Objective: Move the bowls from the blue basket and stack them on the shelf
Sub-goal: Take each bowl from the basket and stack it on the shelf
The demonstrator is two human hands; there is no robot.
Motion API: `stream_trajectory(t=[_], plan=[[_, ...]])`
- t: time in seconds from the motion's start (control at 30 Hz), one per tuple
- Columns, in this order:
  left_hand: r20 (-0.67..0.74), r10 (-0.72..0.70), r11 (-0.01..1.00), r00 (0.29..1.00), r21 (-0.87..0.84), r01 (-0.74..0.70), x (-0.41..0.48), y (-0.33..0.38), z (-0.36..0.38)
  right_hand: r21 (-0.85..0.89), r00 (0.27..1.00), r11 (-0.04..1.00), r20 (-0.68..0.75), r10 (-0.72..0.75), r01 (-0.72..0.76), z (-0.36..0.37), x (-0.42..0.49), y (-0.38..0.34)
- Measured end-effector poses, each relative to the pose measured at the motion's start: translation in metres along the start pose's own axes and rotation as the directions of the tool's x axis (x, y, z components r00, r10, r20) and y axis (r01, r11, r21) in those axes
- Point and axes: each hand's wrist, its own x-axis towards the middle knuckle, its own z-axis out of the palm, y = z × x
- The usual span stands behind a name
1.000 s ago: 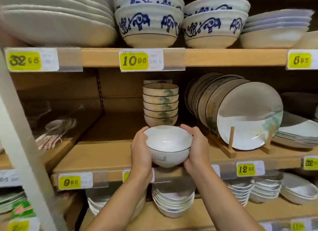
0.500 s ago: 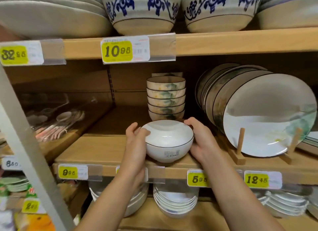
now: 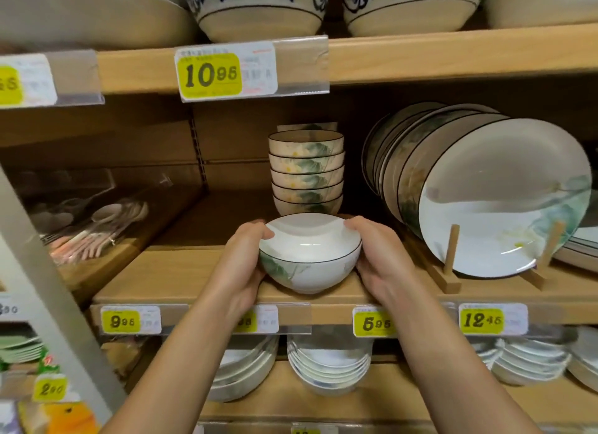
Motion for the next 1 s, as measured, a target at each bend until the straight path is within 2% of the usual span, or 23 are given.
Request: stream_trajectory(t=[0.1,0.17,0.23,0.33,0.4,0.5,0.6,0.77,0.9,1.0], plan=[[0.049,-0.034,0.999,0.998,-0.029,0.036,0.003,0.005,0.000,-0.037,0.996,0.995,0.027,-0.087,0.088,-0.001,-0.015,0.015],[0.073,-0.005,0.998,0.997,-0.055,0.009,0.001,-0.001,0.000,-0.093,0.990,0.988,0.079,-0.115,0.122,0.004,-0.020,0.021],[0.057,0.040,0.998,0.998,-0.043,-0.038,-0.002,-0.008,-0.001,-0.045,0.995,0.996,0.056,-0.079,0.081,0.010,-0.014,0.014],[0.068,0.036,0.999,0.997,-0.031,-0.034,-0.005,-0.012,-0.005,0.077,0.999,0.996,-0.010,0.043,-0.042,0.010,-0.004,0.000],[0.068,0.031,0.999,0.997,-0.023,-0.029,-0.001,-0.010,-0.005,0.050,0.999,0.998,-0.015,0.032,-0.031,0.004,-0.002,0.000],[0.065,0.011,1.000,0.998,-0.008,-0.010,0.005,-0.001,-0.003,0.019,0.998,0.998,0.019,-0.060,0.059,0.000,-0.009,0.010],[0.127,-0.002,1.000,0.992,-0.025,0.005,0.003,-0.003,0.000,-0.022,0.993,0.992,0.017,-0.120,0.121,0.005,-0.011,0.016],[0.107,0.045,0.999,0.993,0.000,-0.045,-0.002,-0.014,-0.004,0.033,1.000,0.999,0.021,-0.007,0.006,0.006,-0.007,0.005],[0.095,0.043,0.999,0.995,0.002,-0.043,0.000,-0.007,-0.004,0.035,0.993,0.994,0.058,-0.104,0.102,-0.004,-0.007,0.015],[0.118,0.061,0.997,0.991,0.029,-0.065,-0.002,-0.006,-0.001,-0.061,0.975,0.978,0.113,-0.190,0.197,-0.005,-0.011,0.023]])
